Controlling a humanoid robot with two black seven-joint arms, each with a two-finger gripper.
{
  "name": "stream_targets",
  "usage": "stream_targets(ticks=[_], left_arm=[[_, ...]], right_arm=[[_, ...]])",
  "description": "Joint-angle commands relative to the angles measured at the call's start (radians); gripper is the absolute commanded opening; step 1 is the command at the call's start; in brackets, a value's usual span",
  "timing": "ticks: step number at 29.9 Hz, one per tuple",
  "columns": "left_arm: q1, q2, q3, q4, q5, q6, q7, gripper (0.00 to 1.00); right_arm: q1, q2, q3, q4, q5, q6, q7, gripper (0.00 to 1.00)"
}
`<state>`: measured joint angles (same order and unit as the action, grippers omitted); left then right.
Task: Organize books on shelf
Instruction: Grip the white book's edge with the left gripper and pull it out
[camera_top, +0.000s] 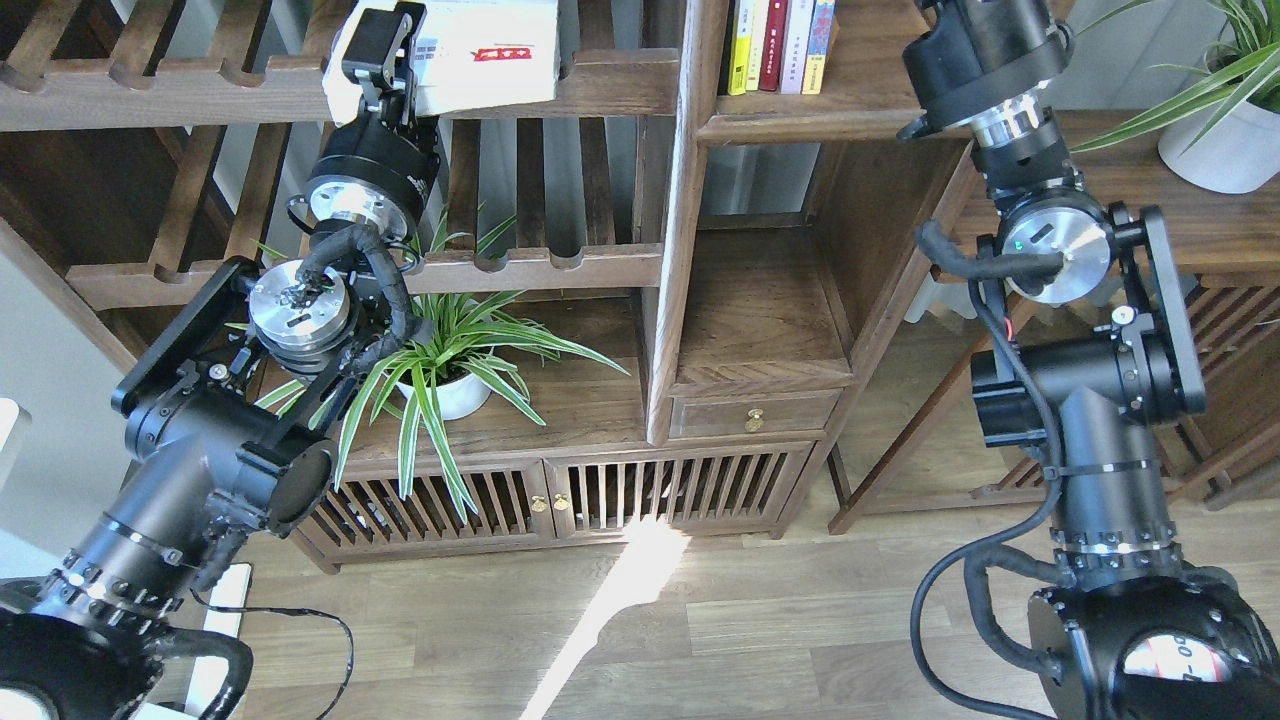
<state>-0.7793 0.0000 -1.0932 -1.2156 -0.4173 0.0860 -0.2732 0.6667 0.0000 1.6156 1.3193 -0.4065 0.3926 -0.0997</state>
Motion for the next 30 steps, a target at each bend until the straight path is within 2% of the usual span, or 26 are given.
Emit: stream_targets(ticks=[1,3,9,11,21,30], left_arm=[[0.000,0.000,0.000,0.002,0.000,-0.002,-0.006,0.77],[0.000,0.000,-0.008,0.002,0.000,-0.005,-0.008,0.70],[0.000,0.000,-0.008,0.002,0.000,-0.008,-0.008,0.62],[0.000,0.000,-0.008,0.002,0.000,-0.015,-0.006,0.54],[-0.002,0.000,-0.005,0.004,0.000,-0.046,-0.015,0.26],[0.002,0.000,-0.005,0.004,0.000,-0.078,-0.015,0.11]], right_arm=[[-0.002,0.000,0.000,0.000,0.000,0.000,0.000,0.99],[-0.006,0.000,0.000,0.000,0.000,0.000,0.000,0.99],[-0.006,0.000,-0.002,0.000,-0.002,0.000,0.000,0.99],[-0.007,0.000,-0.002,0.000,0.000,0.000,0.000,0.99],[-0.006,0.000,-0.002,0.000,0.000,0.000,0.000,0.99],[-0.006,0.000,-0.002,0.000,-0.002,0.000,-0.002,0.99]])
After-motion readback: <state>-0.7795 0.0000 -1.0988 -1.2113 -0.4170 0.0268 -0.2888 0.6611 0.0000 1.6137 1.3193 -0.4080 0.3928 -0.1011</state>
